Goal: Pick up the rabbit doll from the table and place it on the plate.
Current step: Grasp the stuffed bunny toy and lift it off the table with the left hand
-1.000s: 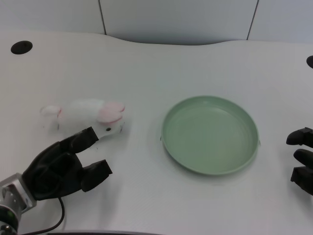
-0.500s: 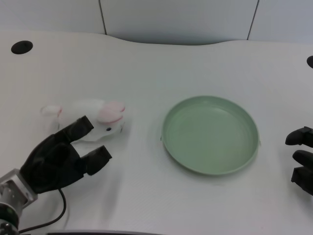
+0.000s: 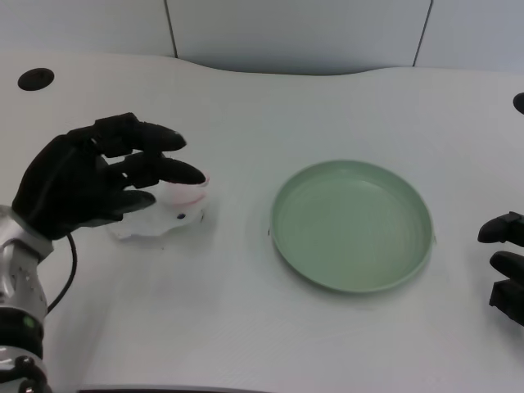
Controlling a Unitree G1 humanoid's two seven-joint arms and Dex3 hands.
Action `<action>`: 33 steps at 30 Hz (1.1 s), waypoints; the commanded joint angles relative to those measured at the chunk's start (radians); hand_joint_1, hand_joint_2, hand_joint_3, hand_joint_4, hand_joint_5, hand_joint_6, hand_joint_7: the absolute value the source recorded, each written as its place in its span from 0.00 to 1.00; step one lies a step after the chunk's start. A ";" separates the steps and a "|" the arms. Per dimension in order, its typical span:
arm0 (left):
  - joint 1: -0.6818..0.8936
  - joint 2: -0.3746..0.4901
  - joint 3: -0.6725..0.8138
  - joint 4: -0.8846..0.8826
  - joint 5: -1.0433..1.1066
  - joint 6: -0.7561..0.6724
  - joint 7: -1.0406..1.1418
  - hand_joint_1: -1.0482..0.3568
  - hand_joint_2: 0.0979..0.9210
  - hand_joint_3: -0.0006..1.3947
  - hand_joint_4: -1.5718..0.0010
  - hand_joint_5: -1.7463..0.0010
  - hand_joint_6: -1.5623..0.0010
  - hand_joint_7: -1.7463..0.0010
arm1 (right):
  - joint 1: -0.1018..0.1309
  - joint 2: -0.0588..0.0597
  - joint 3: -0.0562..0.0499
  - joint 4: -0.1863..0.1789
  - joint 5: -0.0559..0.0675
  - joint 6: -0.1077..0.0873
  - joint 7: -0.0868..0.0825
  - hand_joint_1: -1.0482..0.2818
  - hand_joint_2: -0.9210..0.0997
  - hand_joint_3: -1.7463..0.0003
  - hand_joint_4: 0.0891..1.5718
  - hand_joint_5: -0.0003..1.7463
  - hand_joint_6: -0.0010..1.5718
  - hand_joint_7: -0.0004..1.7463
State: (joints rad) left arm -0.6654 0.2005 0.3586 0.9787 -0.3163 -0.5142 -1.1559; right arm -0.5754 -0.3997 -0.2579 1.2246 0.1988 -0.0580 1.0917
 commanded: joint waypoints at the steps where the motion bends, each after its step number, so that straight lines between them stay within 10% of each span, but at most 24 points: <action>1: -0.009 0.031 -0.046 0.018 0.081 -0.202 0.095 0.23 0.97 0.01 0.62 0.91 0.54 1.00 | 0.010 -0.013 -0.003 0.000 0.004 -0.002 0.005 0.47 0.01 0.99 0.87 1.00 0.39 1.00; 4: -0.027 0.099 -0.172 0.054 0.371 -0.423 0.344 0.22 0.96 0.00 0.71 0.96 0.64 1.00 | 0.010 -0.011 -0.016 0.005 0.019 0.006 0.018 0.50 0.01 0.99 0.85 1.00 0.35 1.00; 7: -0.057 0.157 -0.305 0.082 0.690 -0.536 0.693 0.18 0.96 0.00 0.82 1.00 0.74 1.00 | 0.011 -0.013 -0.007 0.001 0.007 0.005 0.004 0.47 0.03 1.00 0.87 1.00 0.37 1.00; 16: -0.213 0.221 -0.673 0.190 1.212 -0.305 1.442 0.03 1.00 0.09 0.97 1.00 0.90 1.00 | 0.014 -0.012 -0.007 -0.004 0.007 0.011 -0.001 0.47 0.02 1.00 0.82 1.00 0.34 1.00; 22: -0.307 0.195 -0.855 0.303 1.351 -0.148 1.649 0.00 1.00 0.15 0.99 1.00 0.96 0.99 | 0.032 0.000 -0.027 0.003 0.020 -0.064 0.001 0.52 0.01 1.00 0.76 1.00 0.29 0.99; 30: -0.373 0.182 -1.030 0.381 1.400 -0.009 1.636 0.00 1.00 0.18 0.99 0.99 0.93 0.99 | 0.033 -0.005 -0.005 -0.020 0.012 -0.028 -0.057 0.53 0.00 0.98 0.72 1.00 0.28 1.00; 33: -0.384 0.190 -1.054 0.389 1.389 0.004 1.590 0.00 1.00 0.17 0.98 0.99 0.92 0.99 | 0.034 -0.008 -0.001 -0.026 0.015 -0.005 -0.052 0.54 0.00 0.96 0.70 1.00 0.23 1.00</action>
State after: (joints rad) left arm -1.0360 0.3737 -0.6829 1.3570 1.0751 -0.5205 0.4625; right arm -0.5521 -0.3934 -0.2601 1.2086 0.2127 -0.0775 1.0410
